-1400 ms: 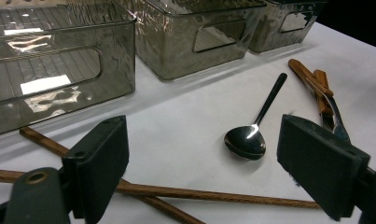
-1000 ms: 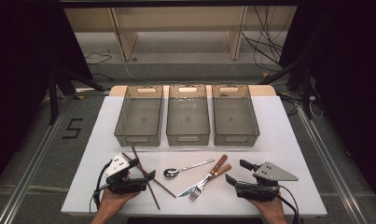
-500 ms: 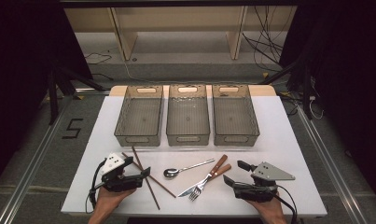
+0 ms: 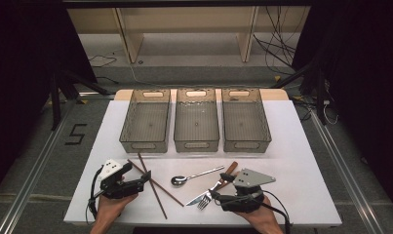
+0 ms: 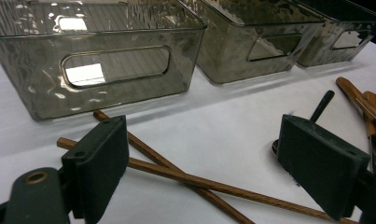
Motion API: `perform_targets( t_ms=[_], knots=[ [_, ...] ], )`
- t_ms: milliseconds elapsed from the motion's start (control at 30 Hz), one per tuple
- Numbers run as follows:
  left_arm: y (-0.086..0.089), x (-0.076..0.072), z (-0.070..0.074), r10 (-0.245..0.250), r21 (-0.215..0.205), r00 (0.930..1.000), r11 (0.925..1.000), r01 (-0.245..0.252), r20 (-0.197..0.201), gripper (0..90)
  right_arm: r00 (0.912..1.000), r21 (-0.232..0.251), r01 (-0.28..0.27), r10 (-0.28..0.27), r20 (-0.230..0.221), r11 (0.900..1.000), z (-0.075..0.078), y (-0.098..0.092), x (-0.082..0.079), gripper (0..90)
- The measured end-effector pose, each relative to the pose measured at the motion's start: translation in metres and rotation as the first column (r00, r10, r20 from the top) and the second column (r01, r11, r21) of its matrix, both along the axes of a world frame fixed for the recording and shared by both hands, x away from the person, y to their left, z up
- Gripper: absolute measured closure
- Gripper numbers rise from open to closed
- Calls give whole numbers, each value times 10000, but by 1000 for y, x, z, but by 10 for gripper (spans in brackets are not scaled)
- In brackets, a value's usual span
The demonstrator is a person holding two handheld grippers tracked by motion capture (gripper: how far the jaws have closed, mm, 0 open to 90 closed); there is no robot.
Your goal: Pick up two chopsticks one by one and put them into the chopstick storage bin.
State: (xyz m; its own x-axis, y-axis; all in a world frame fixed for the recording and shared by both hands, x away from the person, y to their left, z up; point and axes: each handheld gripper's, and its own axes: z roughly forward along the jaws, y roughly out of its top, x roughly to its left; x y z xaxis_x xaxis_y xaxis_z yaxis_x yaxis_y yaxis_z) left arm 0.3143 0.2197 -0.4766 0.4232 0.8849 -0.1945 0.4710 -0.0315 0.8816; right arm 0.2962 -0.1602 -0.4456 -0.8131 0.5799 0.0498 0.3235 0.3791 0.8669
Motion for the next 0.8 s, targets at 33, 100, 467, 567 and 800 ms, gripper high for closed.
perform_targets(
  t_ms=[33, 100, 467, 567, 800],
  knots=[
    [1, 0, 0, 11, -8, 10000, 10000, -11, -20, 163, 10000, -57, -90, 89, -28, 9999, 0, 4, 1, 366],
    [1, 0, 0, 99, -14, 9999, 10000, -99, -98, 163, 9994, -273, -354, 354, 4, 9990, 0, 16, 3, 366],
    [6, 8, 4, 617, 524, 9964, 9969, -587, -580, 163, 9996, -90, -266, 265, -17, 9996, 2, 15, 6, 353],
    [7, 12, 8, 461, 1030, 9965, 9939, -387, -698, 163, 9996, -76, -272, 272, -10, 9996, 3, 14, 6, 350],
    [12, 27, 19, 84, 1730, 9956, 9849, 80, -939, 234, 9997, 1, -251, 251, -23, 9997, 4, 12, 6, 347]
  ],
)
